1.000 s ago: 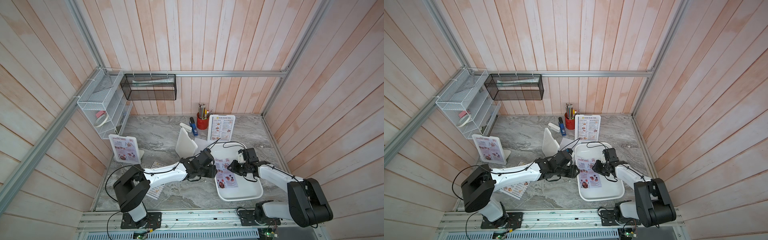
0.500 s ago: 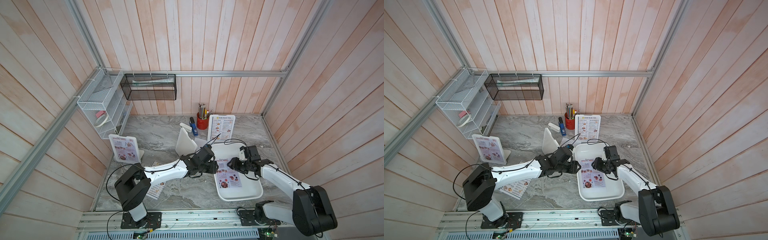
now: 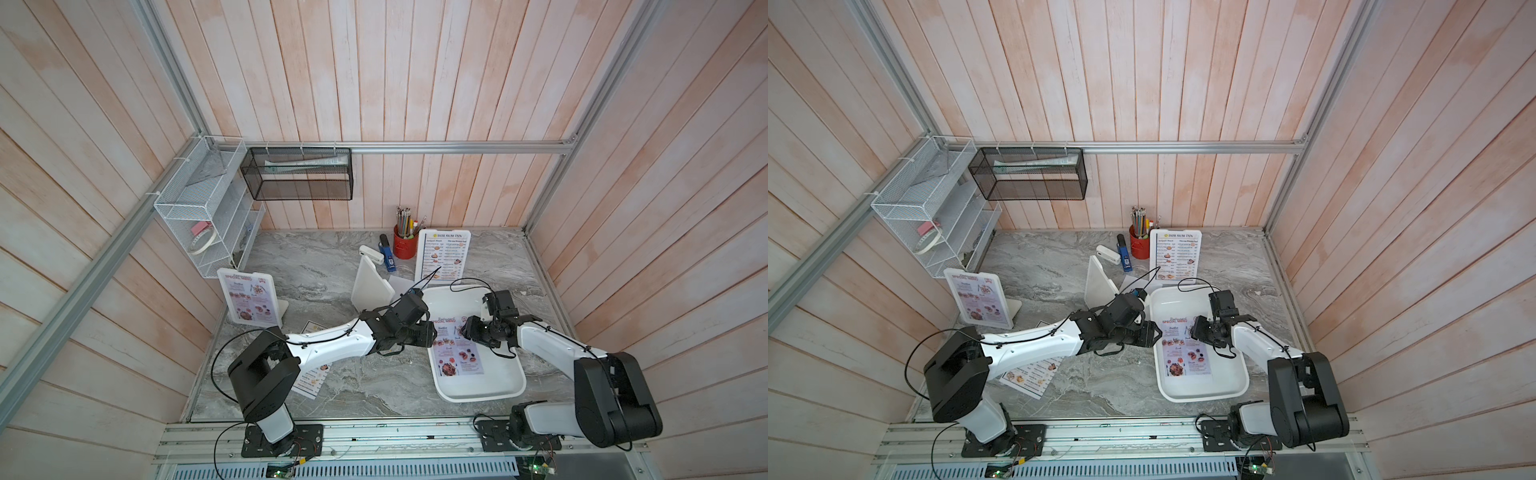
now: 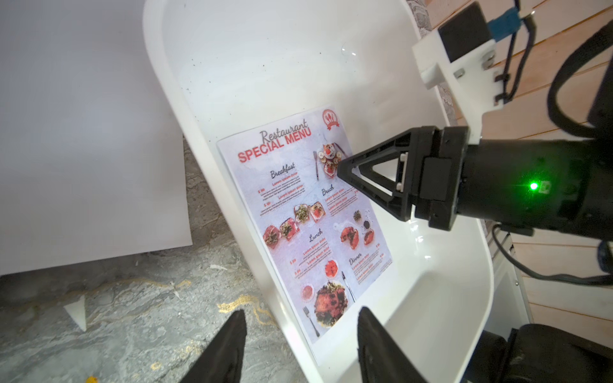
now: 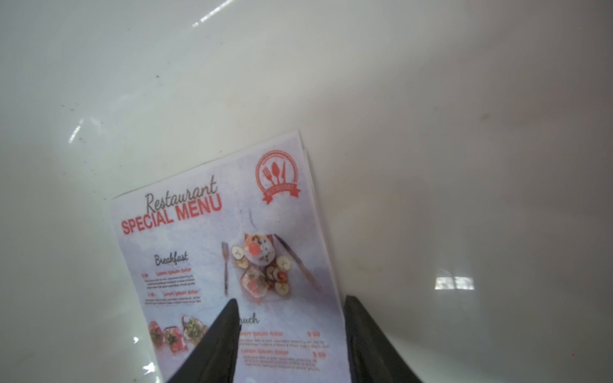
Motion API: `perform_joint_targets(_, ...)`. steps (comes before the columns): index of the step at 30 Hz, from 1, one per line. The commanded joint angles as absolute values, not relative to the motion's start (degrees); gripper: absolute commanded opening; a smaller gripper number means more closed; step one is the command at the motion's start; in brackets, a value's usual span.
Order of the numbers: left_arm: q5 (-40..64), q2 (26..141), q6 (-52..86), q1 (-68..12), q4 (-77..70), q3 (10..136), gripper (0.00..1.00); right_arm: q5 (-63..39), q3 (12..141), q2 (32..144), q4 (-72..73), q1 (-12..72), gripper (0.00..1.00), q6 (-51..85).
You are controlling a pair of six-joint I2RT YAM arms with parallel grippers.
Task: Replace the menus in the menu holders
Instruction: Pick up the menu from the storage box.
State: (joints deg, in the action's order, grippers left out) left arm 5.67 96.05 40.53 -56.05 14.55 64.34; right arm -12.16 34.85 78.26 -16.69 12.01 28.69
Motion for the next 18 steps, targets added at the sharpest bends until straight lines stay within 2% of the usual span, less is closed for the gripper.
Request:
perform_joint_targets(1, 5.2, 95.0, 40.1, -56.3, 14.5, 63.6, 0.56, -17.3, 32.2, 79.6, -16.3, 13.8, 0.47, 30.5)
perform_joint_targets(10, 6.6, 96.8, 40.0, -55.2, 12.6, 64.3, 0.57, -24.5, 30.4, 77.2, -12.8, 15.2, 0.41, 34.7)
perform_joint_targets(11, 6.9, 97.0, 39.8, -53.2, 12.4, 64.6, 0.57, -25.0, 30.4, 77.1, -12.5, 15.2, 0.4, 35.0)
perform_joint_targets(18, 9.0, 98.5, 39.9, -53.1, 11.1, 65.4, 0.49, -25.5, 30.0, 77.3, -11.7, 15.2, 0.39, 35.5)
